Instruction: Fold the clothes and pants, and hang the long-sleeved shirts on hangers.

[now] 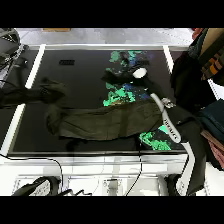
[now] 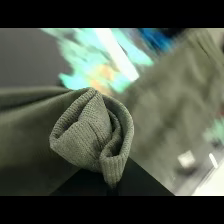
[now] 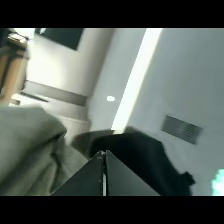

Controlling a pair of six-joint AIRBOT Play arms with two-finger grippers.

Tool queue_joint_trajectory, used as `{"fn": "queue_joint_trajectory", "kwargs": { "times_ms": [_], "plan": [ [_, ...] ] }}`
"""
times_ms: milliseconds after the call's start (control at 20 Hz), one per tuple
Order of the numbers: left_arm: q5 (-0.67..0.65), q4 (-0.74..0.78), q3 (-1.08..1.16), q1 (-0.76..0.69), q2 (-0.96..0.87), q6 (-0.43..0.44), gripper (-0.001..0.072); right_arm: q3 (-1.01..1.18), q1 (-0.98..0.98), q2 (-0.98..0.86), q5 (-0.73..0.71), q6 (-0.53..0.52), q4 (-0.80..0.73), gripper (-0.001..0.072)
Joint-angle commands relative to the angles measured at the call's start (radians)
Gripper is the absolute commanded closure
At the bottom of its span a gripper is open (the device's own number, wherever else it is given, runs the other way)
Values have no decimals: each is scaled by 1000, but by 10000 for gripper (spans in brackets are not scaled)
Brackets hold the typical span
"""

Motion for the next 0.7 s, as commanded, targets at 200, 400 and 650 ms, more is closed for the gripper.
{"fn": "queue_joint_trajectory", "kwargs": {
  "times_ms": [200,400,650],
  "plan": [
    [-56,68,-40,-251,-48,-194,3,0,-184,54,233,-19,-43,683],
    [-23,252,-34,-117,-36,-224,71,0,-184,54,302,-20,-147,683],
    [29,442,-98,249,-39,-262,122,0,-179,54,533,-136,-299,683]
  ]
}}
